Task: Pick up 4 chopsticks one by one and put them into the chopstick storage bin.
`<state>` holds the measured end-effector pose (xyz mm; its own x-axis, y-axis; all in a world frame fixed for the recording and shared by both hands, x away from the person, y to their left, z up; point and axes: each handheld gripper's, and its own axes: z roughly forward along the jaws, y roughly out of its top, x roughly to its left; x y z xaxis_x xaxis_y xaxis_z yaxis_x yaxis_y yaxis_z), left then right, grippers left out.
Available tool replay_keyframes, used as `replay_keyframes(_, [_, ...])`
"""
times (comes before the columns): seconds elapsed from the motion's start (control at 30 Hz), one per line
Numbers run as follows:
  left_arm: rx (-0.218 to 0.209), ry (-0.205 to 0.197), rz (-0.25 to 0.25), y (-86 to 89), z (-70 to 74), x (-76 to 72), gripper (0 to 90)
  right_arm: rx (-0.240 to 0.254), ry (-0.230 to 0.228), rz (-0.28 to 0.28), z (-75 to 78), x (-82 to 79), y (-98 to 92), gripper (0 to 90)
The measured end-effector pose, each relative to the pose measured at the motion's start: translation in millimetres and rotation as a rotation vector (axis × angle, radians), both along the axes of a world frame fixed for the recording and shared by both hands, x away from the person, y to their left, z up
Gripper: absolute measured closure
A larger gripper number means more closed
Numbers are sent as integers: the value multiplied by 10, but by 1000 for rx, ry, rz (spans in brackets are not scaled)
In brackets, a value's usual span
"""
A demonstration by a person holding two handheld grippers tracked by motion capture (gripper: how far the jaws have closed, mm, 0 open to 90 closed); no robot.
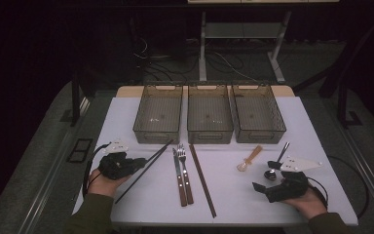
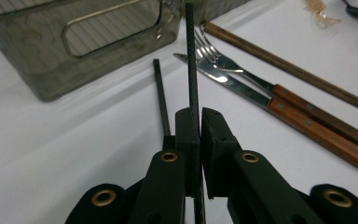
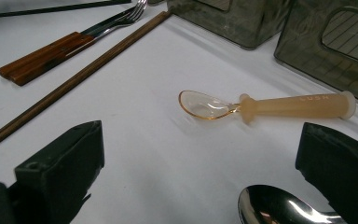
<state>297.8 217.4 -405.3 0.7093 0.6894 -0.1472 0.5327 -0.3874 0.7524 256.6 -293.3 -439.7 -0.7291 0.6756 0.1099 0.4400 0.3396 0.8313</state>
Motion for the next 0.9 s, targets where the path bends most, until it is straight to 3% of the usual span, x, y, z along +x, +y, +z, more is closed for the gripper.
replay_keyframes(0.57, [-31,-29,-30,-137,132,106,852,0,-1,-2,1,-2,0,13])
replay_keyframes(0.9, [-52,-27,-32,-200,190,192,852,-1,-4,-1,4,-6,1,13])
